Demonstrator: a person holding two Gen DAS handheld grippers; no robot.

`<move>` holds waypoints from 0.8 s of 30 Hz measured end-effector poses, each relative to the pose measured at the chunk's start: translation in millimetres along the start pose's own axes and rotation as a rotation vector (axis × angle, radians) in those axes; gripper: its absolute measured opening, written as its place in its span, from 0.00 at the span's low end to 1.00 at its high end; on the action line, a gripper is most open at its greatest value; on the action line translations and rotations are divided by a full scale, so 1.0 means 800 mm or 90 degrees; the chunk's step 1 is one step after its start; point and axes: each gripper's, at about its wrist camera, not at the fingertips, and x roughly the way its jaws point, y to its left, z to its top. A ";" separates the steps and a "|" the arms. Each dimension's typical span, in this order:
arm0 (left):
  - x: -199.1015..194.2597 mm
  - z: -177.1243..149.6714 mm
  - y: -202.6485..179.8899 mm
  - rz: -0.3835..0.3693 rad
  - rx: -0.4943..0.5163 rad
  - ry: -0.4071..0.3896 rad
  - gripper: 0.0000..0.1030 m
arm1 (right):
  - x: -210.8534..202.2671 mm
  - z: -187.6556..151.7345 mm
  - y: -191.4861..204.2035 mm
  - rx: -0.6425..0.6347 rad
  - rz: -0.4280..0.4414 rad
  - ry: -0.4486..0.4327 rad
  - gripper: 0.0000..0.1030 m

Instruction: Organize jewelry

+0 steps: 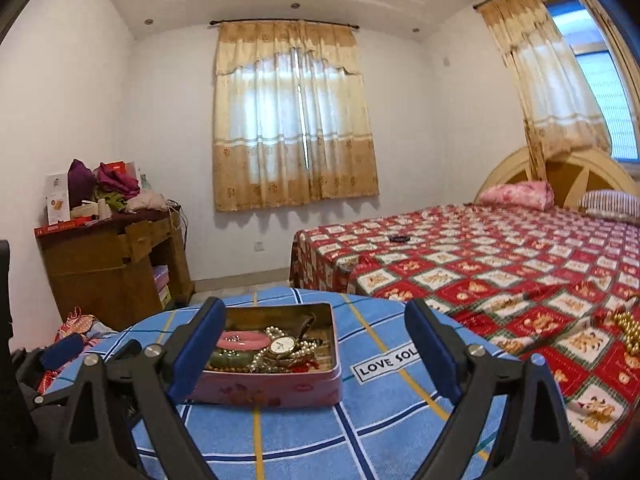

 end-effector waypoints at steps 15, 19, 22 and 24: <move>-0.016 -0.003 -0.002 -0.007 -0.004 -0.017 0.66 | -0.004 -0.001 -0.005 0.010 -0.010 -0.002 0.90; -0.018 -0.004 -0.002 -0.009 -0.003 -0.019 0.66 | -0.004 -0.001 -0.006 0.012 -0.010 -0.001 0.90; -0.020 -0.004 -0.002 -0.011 -0.002 -0.018 0.66 | -0.004 -0.001 -0.006 0.011 -0.009 -0.002 0.90; -0.021 -0.004 -0.003 -0.011 -0.001 -0.018 0.66 | -0.004 -0.001 -0.006 0.010 -0.010 -0.002 0.90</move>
